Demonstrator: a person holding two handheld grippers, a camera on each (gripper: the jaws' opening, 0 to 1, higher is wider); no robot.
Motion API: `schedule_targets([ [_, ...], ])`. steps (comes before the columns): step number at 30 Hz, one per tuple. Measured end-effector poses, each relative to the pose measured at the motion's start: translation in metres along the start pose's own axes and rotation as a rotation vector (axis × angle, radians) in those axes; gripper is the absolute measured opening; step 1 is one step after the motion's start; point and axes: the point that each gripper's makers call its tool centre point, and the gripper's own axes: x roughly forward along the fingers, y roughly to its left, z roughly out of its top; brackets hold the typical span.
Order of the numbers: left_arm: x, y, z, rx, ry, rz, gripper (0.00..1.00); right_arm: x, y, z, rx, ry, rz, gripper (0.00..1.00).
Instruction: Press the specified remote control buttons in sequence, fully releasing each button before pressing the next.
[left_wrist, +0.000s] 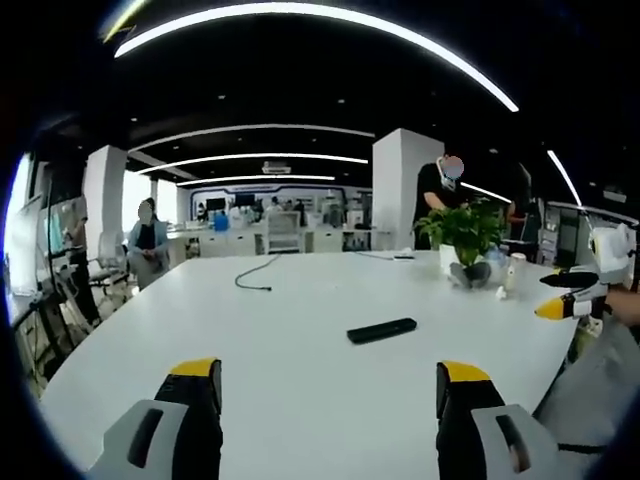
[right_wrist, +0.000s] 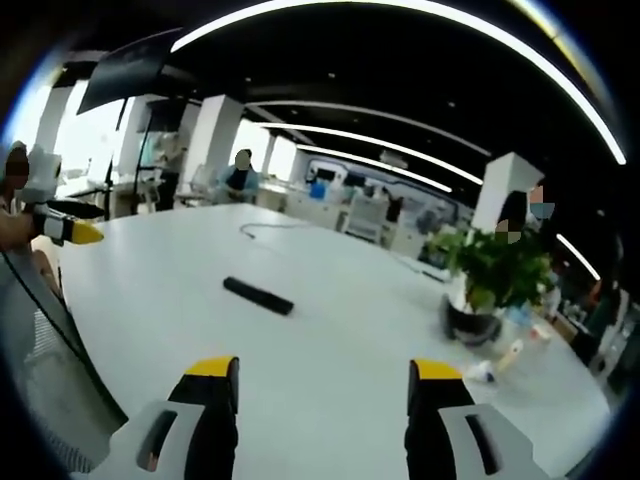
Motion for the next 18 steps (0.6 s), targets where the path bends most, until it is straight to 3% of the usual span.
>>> schedule_targets([
  [3,-0.002,0.001,0.004,-0.016,-0.030,-0.002,0.93,0.000,-0.001,-0.002,0.002,0.009,-0.006,0.66],
  [5,-0.005,0.006,0.019,-0.045,-0.116,0.018,0.95,0.000,-0.003,0.000,-0.003,-0.002,-0.012,0.66],
  [9,-0.004,0.006,0.016,-0.053,-0.101,0.018,0.95,-0.001,-0.011,-0.001,0.018,-0.006,-0.033,0.65],
  [13,0.001,-0.003,0.014,-0.025,-0.086,-0.022,0.95,-0.002,-0.015,-0.003,0.034,-0.006,-0.046,0.64],
  [18,0.002,-0.008,0.014,-0.010,-0.080,-0.039,0.97,-0.004,-0.016,0.003,0.053,-0.044,-0.045,0.65],
])
